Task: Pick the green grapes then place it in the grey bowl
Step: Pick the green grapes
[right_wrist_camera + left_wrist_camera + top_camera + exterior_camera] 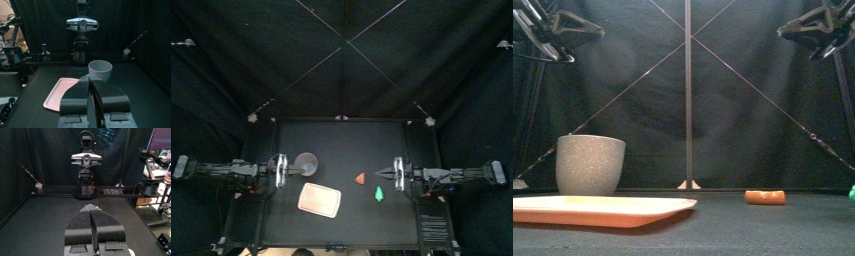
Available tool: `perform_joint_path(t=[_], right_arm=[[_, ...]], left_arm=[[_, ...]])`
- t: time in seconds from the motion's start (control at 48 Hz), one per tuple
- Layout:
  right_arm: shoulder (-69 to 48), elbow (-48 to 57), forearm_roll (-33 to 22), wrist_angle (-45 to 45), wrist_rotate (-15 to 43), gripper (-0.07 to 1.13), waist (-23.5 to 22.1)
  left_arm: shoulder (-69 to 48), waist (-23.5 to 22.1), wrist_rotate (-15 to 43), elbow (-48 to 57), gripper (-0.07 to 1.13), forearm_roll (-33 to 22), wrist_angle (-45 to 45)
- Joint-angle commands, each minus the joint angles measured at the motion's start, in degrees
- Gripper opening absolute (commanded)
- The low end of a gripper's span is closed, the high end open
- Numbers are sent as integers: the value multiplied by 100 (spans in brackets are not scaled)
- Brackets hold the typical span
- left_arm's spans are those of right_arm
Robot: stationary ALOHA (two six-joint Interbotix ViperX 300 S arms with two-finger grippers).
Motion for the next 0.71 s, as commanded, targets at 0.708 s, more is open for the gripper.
perform_joint_path(t=[0.708], right_arm=[[185, -123, 2531, 3867, 2312, 29, -229]], left_arm=[[79, 773, 26, -483, 13, 123, 1564]])
